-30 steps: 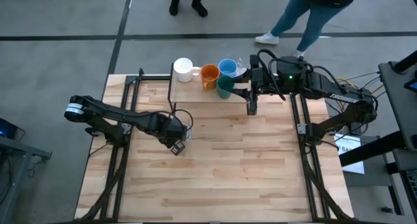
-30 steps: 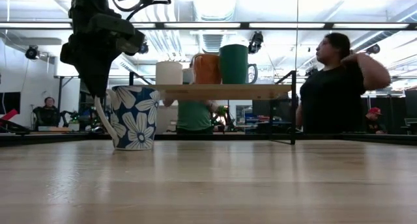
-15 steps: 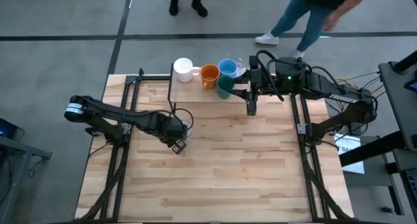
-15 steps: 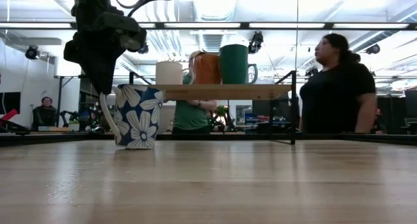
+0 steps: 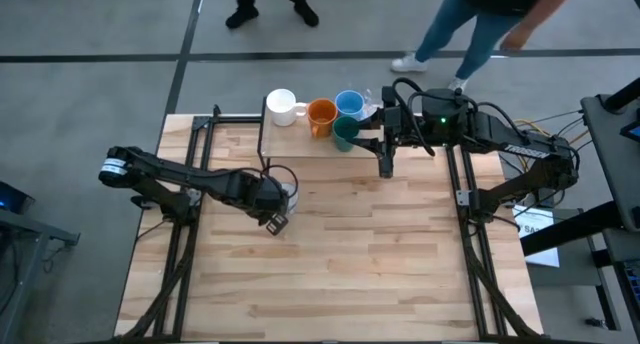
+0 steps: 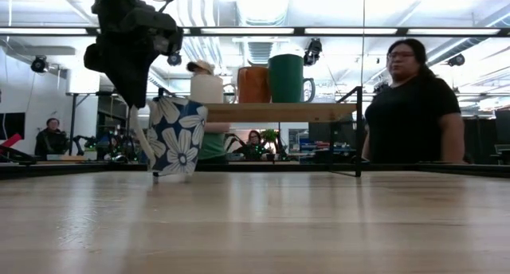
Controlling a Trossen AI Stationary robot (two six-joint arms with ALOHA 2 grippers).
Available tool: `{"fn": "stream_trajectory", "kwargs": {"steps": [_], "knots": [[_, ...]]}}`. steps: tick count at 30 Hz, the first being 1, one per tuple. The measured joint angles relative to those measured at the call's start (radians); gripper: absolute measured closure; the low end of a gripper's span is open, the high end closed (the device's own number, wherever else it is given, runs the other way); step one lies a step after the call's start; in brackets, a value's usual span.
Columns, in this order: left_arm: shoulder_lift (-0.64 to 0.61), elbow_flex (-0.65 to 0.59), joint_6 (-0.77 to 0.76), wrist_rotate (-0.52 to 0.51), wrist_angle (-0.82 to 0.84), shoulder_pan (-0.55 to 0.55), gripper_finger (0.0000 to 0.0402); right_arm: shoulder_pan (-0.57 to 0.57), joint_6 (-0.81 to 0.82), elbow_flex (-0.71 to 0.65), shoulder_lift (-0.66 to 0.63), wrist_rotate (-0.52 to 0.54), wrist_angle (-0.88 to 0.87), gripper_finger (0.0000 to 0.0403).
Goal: Stack small to large cups/mugs on shelf
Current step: Put the white patterned mug on the shelf
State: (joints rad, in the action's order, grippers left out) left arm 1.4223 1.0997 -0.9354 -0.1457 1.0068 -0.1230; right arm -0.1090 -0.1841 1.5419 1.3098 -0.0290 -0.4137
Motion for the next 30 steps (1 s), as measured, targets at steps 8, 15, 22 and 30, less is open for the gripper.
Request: {"fn": "stream_trajectory", "kwargs": {"steps": [8,15,22,30], "knots": [[0.0,0.008,-0.001,0.0,0.006,0.0,0.0359,0.0,-0.003,-0.003,0.0,0.0,0.0,0.0277],[-0.007,0.056,0.0,0.002,0.007,0.0,0.0359,0.0,-0.007,-0.005,0.0,0.0,0.0,0.0277],[-0.019,0.166,0.032,-0.042,0.123,0.001,0.0359,0.0,-0.011,-0.005,0.0,0.0,0.0,0.0277],[-0.042,0.286,0.06,-0.086,0.25,0.012,0.0359,0.0,-0.018,-0.005,0.0,0.0,0.0,0.0277]]}}
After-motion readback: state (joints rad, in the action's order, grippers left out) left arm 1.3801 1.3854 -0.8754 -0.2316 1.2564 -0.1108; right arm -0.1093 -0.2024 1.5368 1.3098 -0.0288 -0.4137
